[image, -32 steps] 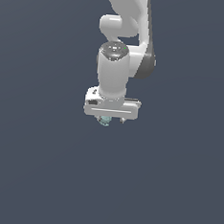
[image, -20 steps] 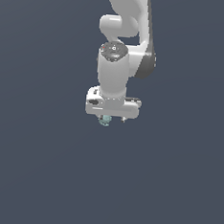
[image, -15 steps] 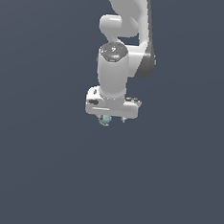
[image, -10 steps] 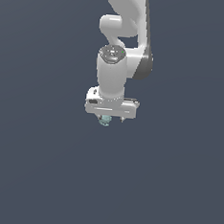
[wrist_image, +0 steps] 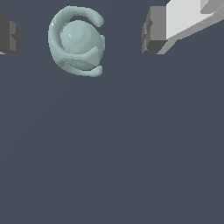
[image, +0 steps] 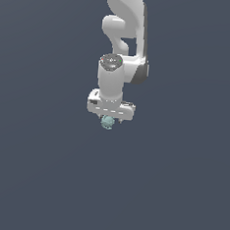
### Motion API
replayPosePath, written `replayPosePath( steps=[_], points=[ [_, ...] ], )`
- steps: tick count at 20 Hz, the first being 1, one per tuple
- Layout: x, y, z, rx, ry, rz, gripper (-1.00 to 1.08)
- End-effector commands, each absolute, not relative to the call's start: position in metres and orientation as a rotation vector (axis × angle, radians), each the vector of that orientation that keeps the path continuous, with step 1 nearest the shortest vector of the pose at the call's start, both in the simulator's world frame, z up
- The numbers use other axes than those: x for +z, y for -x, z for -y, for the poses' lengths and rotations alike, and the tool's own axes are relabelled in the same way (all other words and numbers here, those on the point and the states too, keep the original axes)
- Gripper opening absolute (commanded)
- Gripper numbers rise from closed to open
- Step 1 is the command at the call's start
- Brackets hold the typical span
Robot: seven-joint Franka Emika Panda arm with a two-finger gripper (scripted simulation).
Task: Pick up the object and move it to a goal position.
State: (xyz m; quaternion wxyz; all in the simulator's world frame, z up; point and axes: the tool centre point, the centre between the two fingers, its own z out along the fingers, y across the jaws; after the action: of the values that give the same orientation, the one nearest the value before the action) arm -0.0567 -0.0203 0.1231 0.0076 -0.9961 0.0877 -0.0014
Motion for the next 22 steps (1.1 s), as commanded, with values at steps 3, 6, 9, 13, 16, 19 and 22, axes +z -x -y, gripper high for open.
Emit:
replayPosePath(
  steps=[3, 6, 9, 13, 16, 19, 22],
  points=[
    [0.106, 0.080, 0.028, -0.002, 3.114, -0.355, 1.00],
    [0.098, 0.091, 0.031, -0.001, 3.113, -0.393, 1.00],
    [0.093, 0.099, 0.034, 0.000, 3.112, -0.419, 1.00],
    [0.090, 0.104, 0.035, 0.000, 3.111, -0.435, 1.00],
    [0.090, 0.103, 0.035, 0.001, 3.111, -0.432, 1.00],
    [0.085, 0.103, 0.035, 0.001, 3.111, -0.432, 1.00],
    [0.075, 0.104, 0.035, 0.001, 3.111, -0.433, 1.00]
  ],
)
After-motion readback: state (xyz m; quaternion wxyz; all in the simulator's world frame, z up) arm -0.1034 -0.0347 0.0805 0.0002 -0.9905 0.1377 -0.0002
